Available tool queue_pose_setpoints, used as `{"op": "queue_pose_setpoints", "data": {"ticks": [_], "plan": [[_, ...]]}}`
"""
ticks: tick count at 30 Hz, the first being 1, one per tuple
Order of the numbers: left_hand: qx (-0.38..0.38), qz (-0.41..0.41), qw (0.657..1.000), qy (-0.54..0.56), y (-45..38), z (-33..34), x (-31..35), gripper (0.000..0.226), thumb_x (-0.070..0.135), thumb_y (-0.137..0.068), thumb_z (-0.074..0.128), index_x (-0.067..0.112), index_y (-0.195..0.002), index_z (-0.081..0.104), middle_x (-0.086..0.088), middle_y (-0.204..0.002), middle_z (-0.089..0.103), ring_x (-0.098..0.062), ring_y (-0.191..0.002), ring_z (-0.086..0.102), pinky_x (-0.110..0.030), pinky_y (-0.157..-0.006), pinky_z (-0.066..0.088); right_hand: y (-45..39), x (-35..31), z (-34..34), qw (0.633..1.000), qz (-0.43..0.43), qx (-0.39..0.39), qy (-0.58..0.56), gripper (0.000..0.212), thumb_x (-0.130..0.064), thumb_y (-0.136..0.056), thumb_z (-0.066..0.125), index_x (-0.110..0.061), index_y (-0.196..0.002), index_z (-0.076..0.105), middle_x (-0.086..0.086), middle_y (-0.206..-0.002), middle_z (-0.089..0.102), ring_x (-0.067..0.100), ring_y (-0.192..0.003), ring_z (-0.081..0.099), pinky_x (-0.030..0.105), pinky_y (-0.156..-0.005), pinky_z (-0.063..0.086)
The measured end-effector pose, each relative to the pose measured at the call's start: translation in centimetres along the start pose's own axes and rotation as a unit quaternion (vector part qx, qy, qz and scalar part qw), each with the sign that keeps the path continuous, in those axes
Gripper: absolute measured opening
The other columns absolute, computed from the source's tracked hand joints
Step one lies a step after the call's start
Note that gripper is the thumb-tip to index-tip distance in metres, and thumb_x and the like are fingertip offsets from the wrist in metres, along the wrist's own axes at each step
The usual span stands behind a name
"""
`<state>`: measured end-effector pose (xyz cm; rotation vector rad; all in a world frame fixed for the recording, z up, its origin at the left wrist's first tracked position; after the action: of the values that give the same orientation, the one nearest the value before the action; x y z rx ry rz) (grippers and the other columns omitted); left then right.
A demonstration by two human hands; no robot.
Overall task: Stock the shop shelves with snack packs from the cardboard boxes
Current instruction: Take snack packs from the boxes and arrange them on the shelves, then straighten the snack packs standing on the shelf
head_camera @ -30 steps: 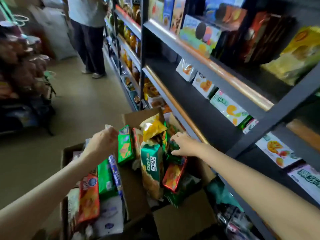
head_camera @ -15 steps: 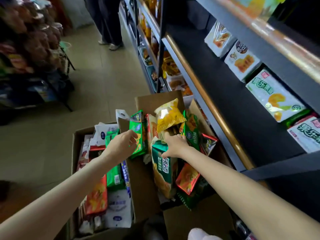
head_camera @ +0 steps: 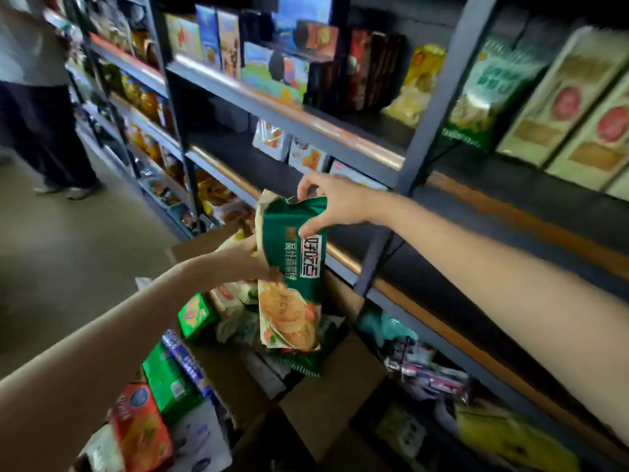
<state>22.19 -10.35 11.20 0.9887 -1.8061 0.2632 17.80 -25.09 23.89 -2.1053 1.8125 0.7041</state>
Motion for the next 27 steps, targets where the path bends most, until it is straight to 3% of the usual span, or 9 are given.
{"op": "queue_pose_setpoints", "data": {"ticks": [4, 6, 8, 12, 16, 19, 21, 23, 27], "plan": [[-0.069, 0.148, 0.984, 0.075, 2.2, 3.2, 12.2, 0.031, 0.003, -0.082, 0.065, 0.018, -0.108, 0.058, 0.013, -0.090, 0.071, 0.004, -0.075, 0.065, -0.012, -0.063, 0.050, 8.7, 0.2, -7.1, 0.974, 0.050, 0.187, -0.117, 0.060, -0.025, -0.076, 0.076, -0.018, -0.125, 0.041, 0.006, -0.130, 0.049, 0.016, -0.115, 0.047, 0.029, -0.094, 0.041], [-0.096, 0.204, 0.969, 0.103, 2.9, 3.8, 18.7, 0.033, 0.000, -0.082, 0.064, 0.012, -0.113, 0.056, 0.014, -0.085, 0.072, 0.000, -0.076, 0.067, -0.014, -0.063, 0.052, 13.9, 1.0, -10.2, 0.929, 0.083, 0.302, -0.196, 0.071, -0.027, -0.077, 0.075, -0.020, -0.135, 0.034, 0.004, -0.121, 0.052, 0.016, -0.110, 0.051, 0.029, -0.093, 0.043], [-0.112, 0.260, 0.947, 0.150, 4.0, 3.9, 24.9, 0.044, 0.002, -0.076, 0.069, 0.009, -0.117, 0.054, 0.008, -0.090, 0.073, -0.008, -0.081, 0.068, -0.021, -0.068, 0.056, 18.9, 2.1, -11.8, 0.901, 0.108, 0.350, -0.232, 0.068, -0.023, -0.079, 0.073, -0.018, -0.135, 0.035, 0.003, -0.113, 0.055, 0.015, -0.104, 0.054, 0.023, -0.085, 0.045], [-0.185, 0.336, 0.898, 0.216, 6.6, 6.0, 34.7, 0.031, 0.006, -0.080, 0.057, 0.012, -0.111, 0.059, 0.002, -0.099, 0.072, -0.014, -0.088, 0.068, -0.031, -0.078, 0.057, 27.4, 2.6, -14.3, 0.883, 0.128, 0.417, -0.172, 0.067, -0.018, -0.077, 0.075, -0.017, -0.133, 0.038, 0.004, -0.121, 0.059, 0.002, -0.089, 0.060, 0.009, -0.076, 0.044], [-0.255, 0.383, 0.870, 0.177, 9.5, 10.6, 42.0, 0.039, 0.011, -0.073, 0.060, 0.017, -0.111, 0.058, 0.006, -0.099, 0.072, -0.009, -0.089, 0.068, -0.023, -0.073, 0.055, 35.0, 1.3, -19.3, 0.847, 0.170, 0.503, -0.025, 0.082, -0.038, -0.064, 0.083, -0.012, -0.132, 0.044, 0.002, -0.128, 0.056, 0.018, -0.114, 0.055, 0.032, -0.092, 0.046], [-0.238, 0.420, 0.844, 0.237, 11.2, 13.0, 47.0, 0.029, 0.009, -0.081, 0.060, 0.023, -0.105, 0.055, 0.006, -0.098, 0.068, -0.009, -0.084, 0.067, -0.021, -0.073, 0.054, 41.1, -0.1, -22.9, 0.798, 0.154, 0.581, 0.042, 0.083, -0.043, -0.060, 0.084, -0.012, -0.127, 0.048, 0.002, -0.123, 0.059, 0.019, -0.115, 0.055, 0.032, -0.098, 0.043], [-0.219, 0.423, 0.835, 0.275, 11.8, 14.5, 49.5, 0.024, 0.013, -0.087, 0.060, 0.028, -0.105, 0.054, 0.004, -0.105, 0.064, -0.013, -0.094, 0.065, -0.027, -0.086, 0.052, 45.6, -1.2, -25.2, 0.755, 0.151, 0.632, 0.085, 0.071, -0.032, -0.067, 0.083, -0.011, -0.126, 0.049, -0.004, -0.114, 0.058, 0.015, -0.109, 0.055, 0.023, -0.088, 0.041], [-0.193, 0.428, 0.842, 0.265, 11.7, 16.4, 51.3, 0.024, 0.019, -0.087, 0.062, 0.030, -0.107, 0.055, 0.006, -0.108, 0.064, -0.014, -0.102, 0.063, -0.035, -0.099, 0.045, 49.5, -2.2, -27.3, 0.717, 0.146, 0.667, 0.142, 0.066, -0.029, -0.071, 0.081, -0.010, -0.124, 0.049, 0.001, -0.116, 0.061, 0.018, -0.110, 0.055, 0.024, -0.085, 0.041], [-0.172, 0.465, 0.831, 0.253, 12.5, 20.6, 55.0, 0.035, 0.015, -0.086, 0.062, 0.026, -0.117, 0.051, 0.006, -0.114, 0.062, -0.010, -0.098, 0.063, -0.031, -0.096, 0.045, 54.4, -2.8, -31.0, 0.684, 0.106, 0.689, 0.217, 0.065, -0.024, -0.074, 0.079, -0.002, -0.126, 0.045, 0.009, -0.126, 0.058, 0.020, -0.115, 0.053, 0.011, -0.080, 0.033]]}}
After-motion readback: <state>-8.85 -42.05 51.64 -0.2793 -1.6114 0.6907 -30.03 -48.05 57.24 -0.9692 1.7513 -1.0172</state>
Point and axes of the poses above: each hand's wrist, its own y-axis away from the middle knuckle, its own z-axis out of the palm, x = y × z, the point moved 5 cm from there along -y, towards the middle knuckle
